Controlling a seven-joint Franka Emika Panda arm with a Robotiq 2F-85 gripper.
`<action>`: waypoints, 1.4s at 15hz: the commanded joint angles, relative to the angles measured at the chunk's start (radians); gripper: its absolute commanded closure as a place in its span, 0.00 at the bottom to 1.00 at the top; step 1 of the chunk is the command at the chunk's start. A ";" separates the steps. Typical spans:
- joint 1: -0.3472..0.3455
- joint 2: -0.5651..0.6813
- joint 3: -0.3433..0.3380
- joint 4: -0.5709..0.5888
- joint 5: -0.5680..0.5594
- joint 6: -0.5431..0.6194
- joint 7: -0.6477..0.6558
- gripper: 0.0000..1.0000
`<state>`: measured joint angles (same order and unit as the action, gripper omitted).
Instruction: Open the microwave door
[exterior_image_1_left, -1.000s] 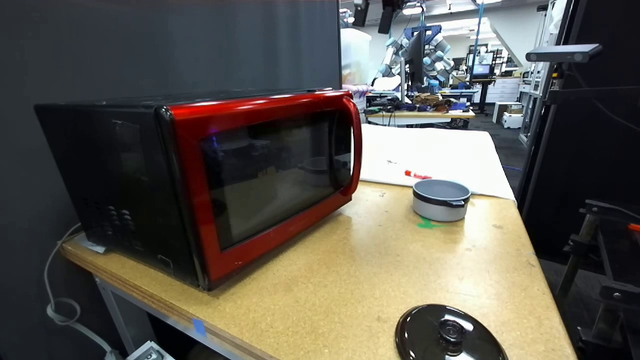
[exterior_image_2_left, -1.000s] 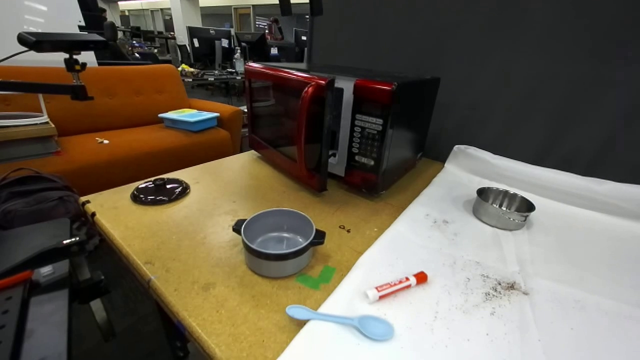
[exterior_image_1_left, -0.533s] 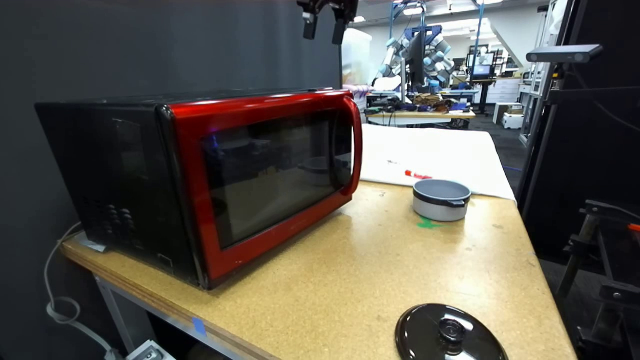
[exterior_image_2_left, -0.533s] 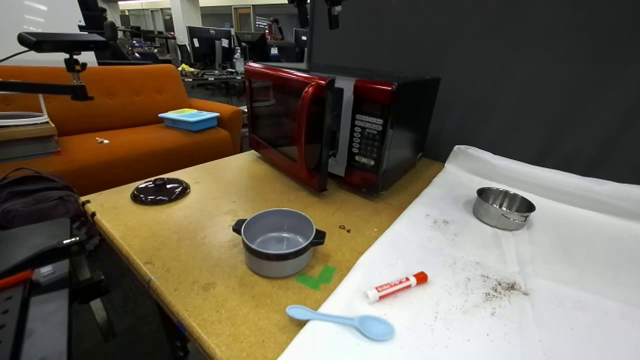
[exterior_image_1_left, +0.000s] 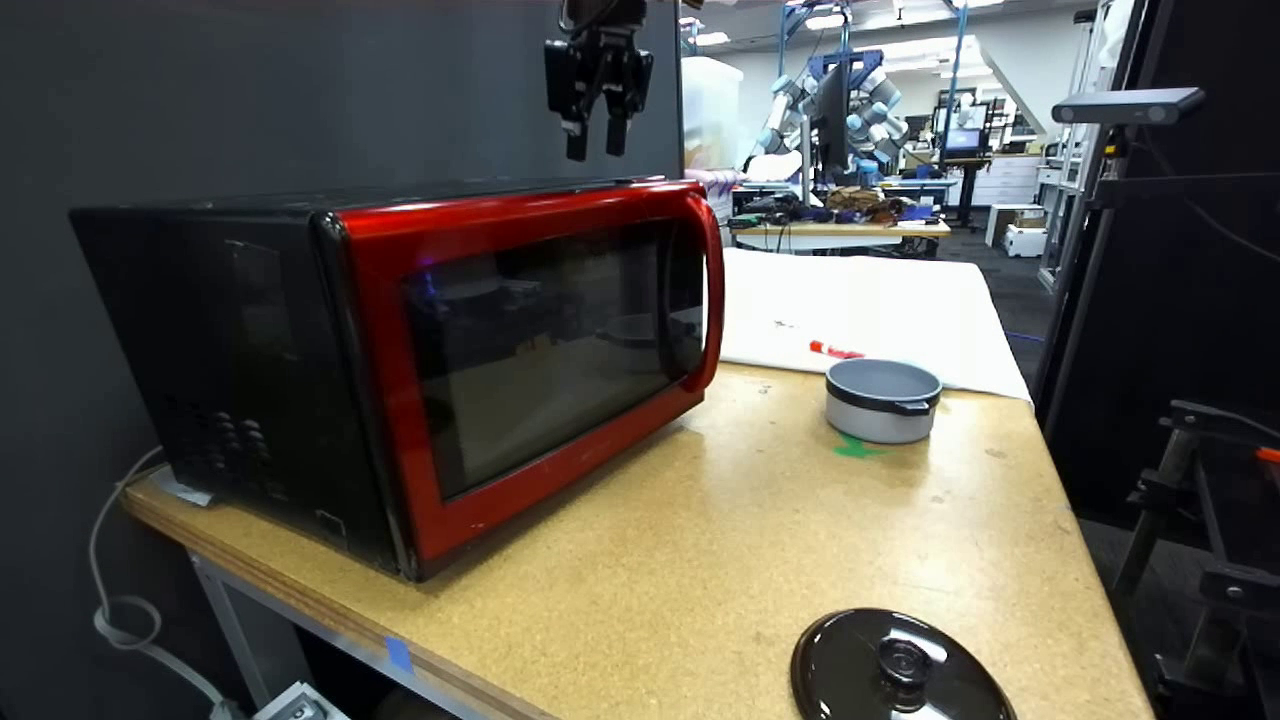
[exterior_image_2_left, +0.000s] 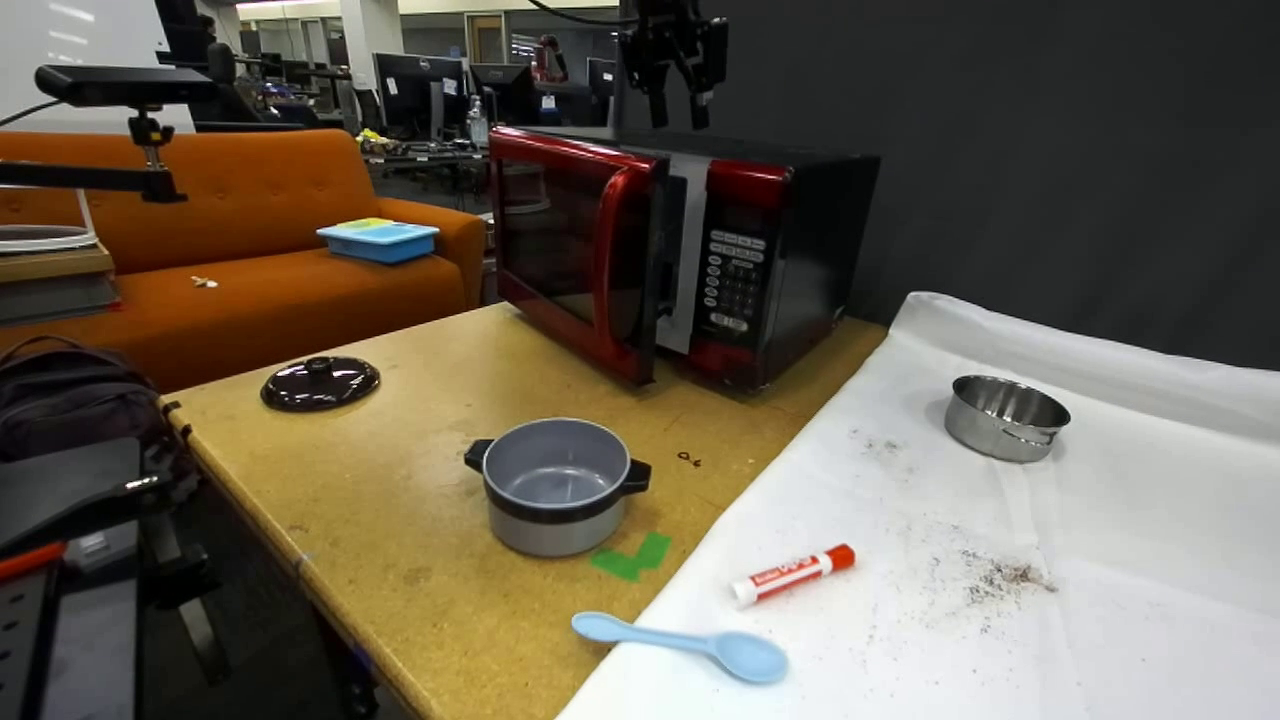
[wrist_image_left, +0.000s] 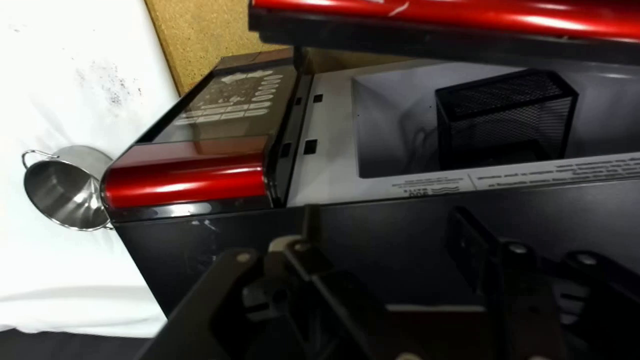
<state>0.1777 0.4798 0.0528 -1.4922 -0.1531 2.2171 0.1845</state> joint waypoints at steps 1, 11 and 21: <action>0.009 0.056 -0.025 0.093 -0.008 -0.092 0.013 0.63; 0.009 0.043 -0.027 -0.012 0.007 -0.172 0.009 1.00; 0.031 -0.216 0.006 -0.449 0.015 -0.102 0.083 1.00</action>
<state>0.2146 0.3906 0.0436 -1.7689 -0.1491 2.0487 0.2435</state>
